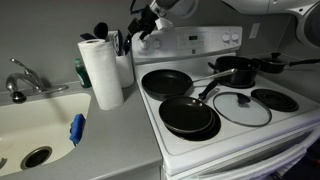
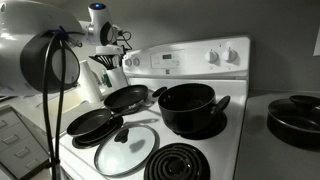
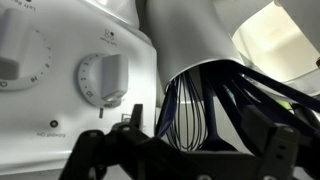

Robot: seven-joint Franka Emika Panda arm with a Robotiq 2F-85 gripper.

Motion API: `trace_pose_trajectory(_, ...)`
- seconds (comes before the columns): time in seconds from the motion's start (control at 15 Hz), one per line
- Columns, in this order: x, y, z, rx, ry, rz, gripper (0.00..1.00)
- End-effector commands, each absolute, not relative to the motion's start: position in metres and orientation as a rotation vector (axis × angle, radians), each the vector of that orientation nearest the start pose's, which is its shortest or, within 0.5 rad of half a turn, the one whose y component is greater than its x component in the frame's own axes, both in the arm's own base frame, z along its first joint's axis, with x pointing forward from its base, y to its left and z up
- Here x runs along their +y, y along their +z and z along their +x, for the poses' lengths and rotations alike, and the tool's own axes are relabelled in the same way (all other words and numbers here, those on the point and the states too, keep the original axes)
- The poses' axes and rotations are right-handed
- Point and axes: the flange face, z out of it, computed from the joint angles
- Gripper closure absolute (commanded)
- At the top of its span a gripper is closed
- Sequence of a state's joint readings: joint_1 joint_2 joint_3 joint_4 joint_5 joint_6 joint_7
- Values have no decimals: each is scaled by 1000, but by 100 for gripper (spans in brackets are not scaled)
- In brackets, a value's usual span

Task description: Turn on the stove

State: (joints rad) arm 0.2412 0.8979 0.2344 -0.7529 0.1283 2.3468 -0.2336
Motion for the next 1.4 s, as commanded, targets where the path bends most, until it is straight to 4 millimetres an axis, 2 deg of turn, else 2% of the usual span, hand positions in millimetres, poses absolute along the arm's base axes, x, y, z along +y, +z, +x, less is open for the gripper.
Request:
trace_pose_trajectory(0.0, 282, 502, 773, -653, -924, -2540, 0)
trace_pose_trajectory(1.33, 280, 489, 782, -657, -933, -2518, 0)
